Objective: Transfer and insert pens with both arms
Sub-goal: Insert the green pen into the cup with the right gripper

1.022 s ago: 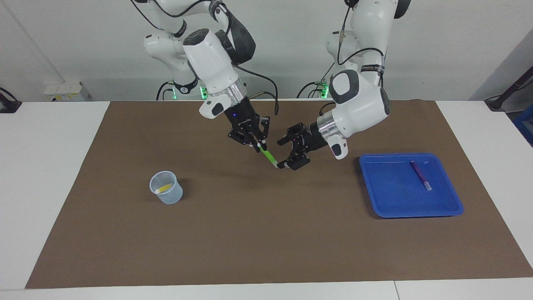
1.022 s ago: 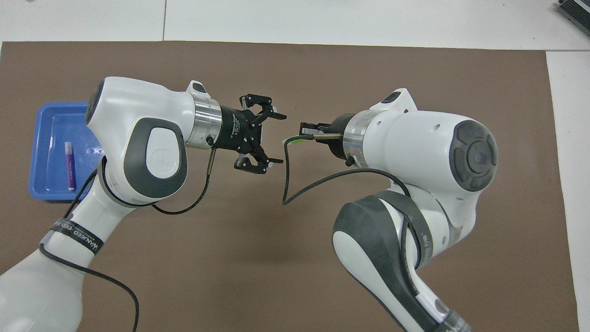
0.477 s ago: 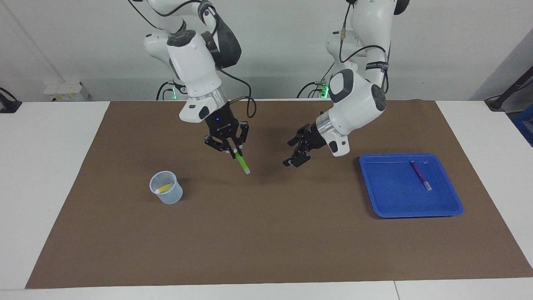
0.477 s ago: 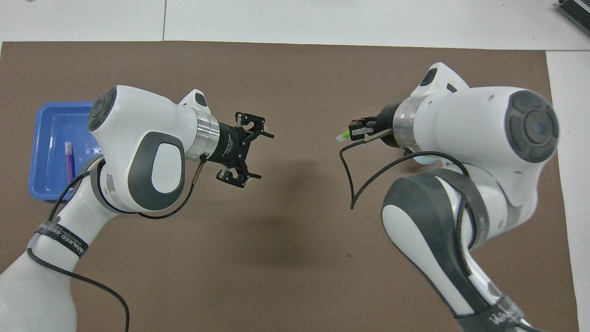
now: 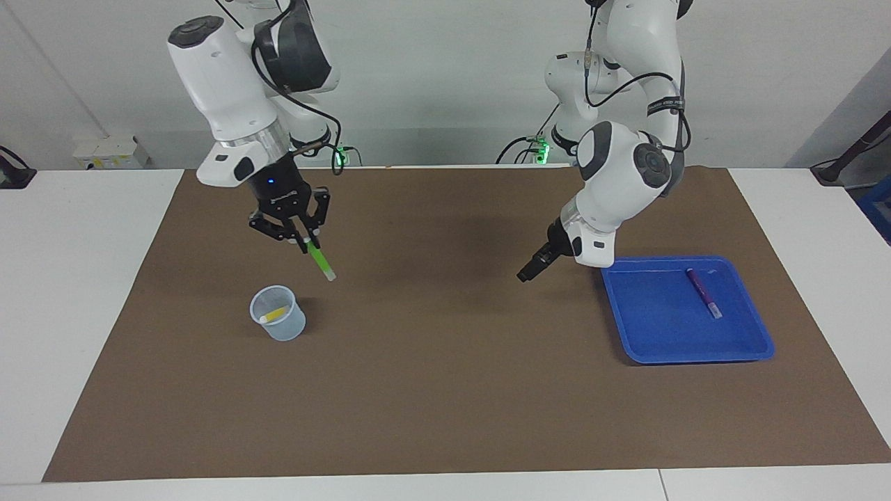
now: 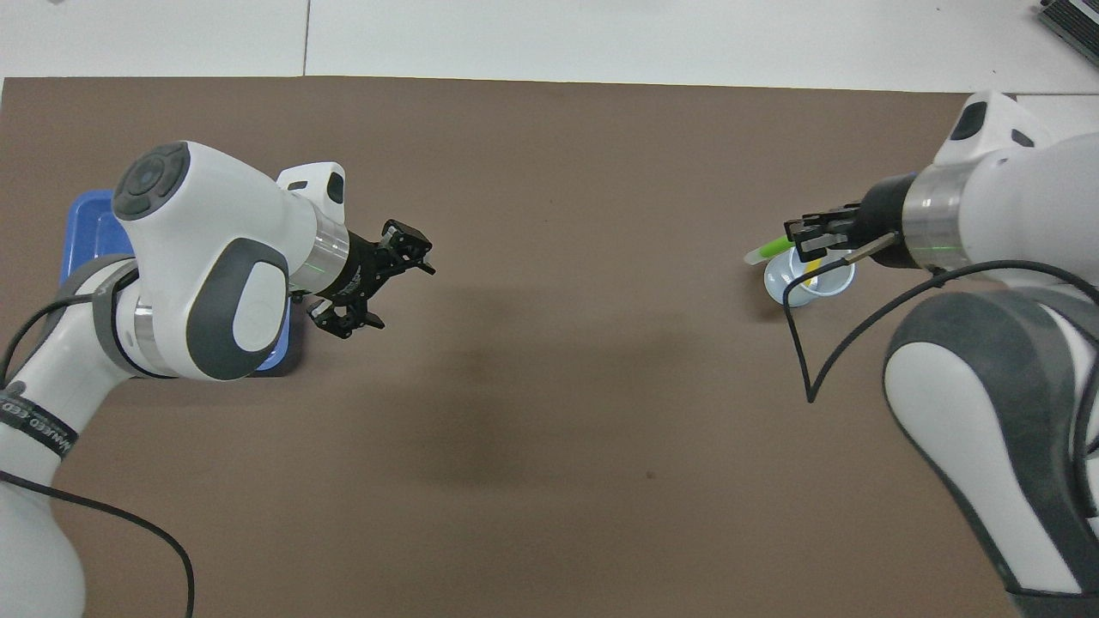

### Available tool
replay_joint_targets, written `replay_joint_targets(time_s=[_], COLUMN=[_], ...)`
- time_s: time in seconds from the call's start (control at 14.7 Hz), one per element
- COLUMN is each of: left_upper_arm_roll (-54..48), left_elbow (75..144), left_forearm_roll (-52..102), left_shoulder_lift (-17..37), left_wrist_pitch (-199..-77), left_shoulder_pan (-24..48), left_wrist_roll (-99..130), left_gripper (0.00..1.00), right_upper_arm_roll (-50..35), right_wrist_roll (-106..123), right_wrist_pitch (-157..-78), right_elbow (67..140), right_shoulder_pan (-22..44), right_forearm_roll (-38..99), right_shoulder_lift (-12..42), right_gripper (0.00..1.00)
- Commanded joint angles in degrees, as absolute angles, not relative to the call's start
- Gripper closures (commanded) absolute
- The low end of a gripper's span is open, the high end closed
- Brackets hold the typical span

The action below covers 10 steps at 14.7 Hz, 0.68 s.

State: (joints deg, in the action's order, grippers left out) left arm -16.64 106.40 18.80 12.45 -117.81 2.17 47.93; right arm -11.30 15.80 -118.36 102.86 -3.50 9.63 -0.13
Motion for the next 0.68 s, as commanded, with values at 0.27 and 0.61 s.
replay_joint_targets(time_s=[0.27, 0.61], left_upper_arm_roll=[-16.7, -16.7], left_elbow=[110.91, 113.64], left_forearm_roll=[17.67, 17.67], left_shoulder_lift=[9.14, 7.91], left_wrist_pitch=[-116.19, -115.93], left_shoulder_pan=[-6.41, -5.63], left_wrist_roll=[33.49, 33.66], left_gripper=[0.0, 0.0], right_upper_arm_roll=[-11.95, -11.95], right_wrist_roll=[24.35, 24.61], right_wrist_pitch=[-117.95, -121.28], right_elbow=[107.22, 110.12], right_shoulder_pan=[-11.51, -12.66], right_forearm_roll=[8.96, 9.4], right_shoulder_lift=[-2.54, -2.9], right_gripper=[1.0, 1.0])
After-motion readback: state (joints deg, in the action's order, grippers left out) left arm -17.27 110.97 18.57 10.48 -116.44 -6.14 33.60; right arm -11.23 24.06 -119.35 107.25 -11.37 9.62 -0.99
